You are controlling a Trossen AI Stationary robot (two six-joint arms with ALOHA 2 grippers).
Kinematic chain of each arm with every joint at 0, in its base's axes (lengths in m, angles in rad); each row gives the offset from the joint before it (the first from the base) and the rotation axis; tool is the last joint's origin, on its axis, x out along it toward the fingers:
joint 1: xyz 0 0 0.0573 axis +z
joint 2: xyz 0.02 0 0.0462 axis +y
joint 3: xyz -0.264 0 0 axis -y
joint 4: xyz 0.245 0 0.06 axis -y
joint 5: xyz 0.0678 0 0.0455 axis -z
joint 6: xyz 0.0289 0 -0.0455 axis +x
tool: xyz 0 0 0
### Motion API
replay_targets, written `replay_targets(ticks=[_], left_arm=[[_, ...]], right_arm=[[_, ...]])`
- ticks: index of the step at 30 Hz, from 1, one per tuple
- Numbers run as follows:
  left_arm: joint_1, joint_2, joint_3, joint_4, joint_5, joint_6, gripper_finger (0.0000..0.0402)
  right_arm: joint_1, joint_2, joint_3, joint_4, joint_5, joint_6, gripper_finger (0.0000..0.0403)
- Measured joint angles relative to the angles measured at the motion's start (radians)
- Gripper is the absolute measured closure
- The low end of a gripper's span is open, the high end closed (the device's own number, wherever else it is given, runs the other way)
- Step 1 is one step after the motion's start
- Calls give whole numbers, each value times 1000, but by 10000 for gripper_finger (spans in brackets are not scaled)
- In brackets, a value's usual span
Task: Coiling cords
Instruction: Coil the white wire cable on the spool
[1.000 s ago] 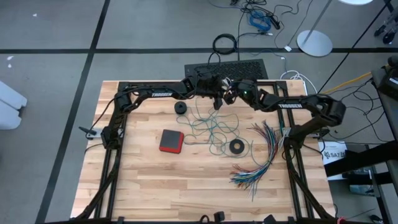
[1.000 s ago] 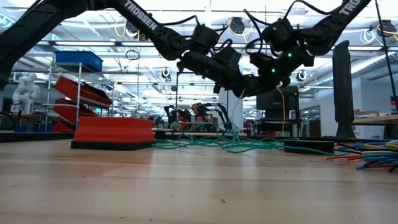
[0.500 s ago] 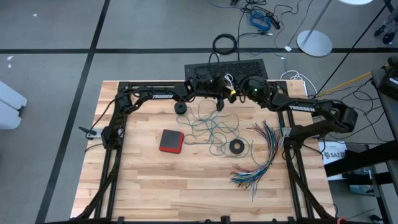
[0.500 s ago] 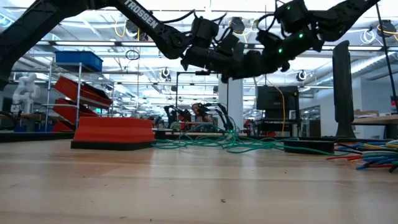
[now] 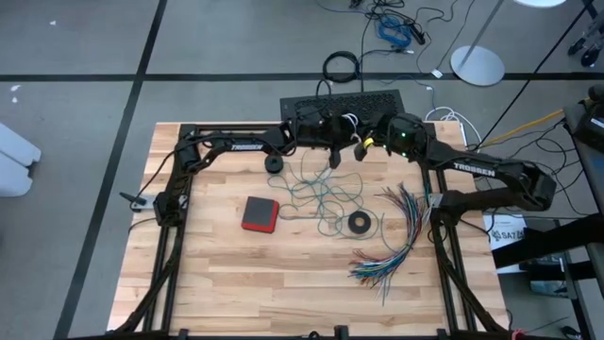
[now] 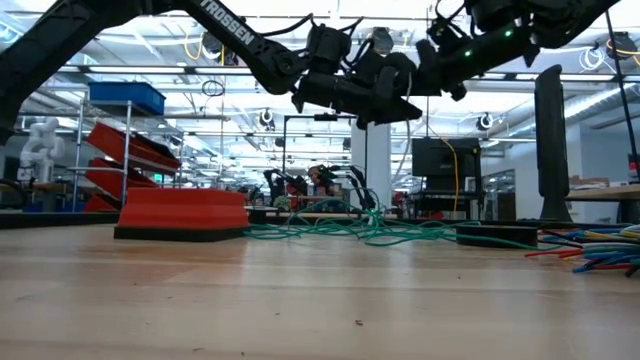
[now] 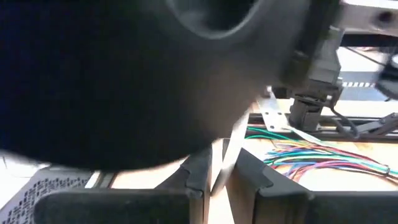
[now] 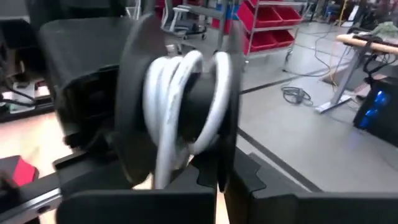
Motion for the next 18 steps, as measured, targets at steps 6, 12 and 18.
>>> replay_targets(ticks=[6,12,18], left_arm=[[1,0,0,-8,0,60,359],[2,0,0,-26,3,100,359],[9,-19,-1,-56,-2,109,359]], right_arm=[[0,-66,0,-115,-67,20,403],[0,-131,0,-190,-154,30,403],[2,-188,0,-305,-118,-1,403]])
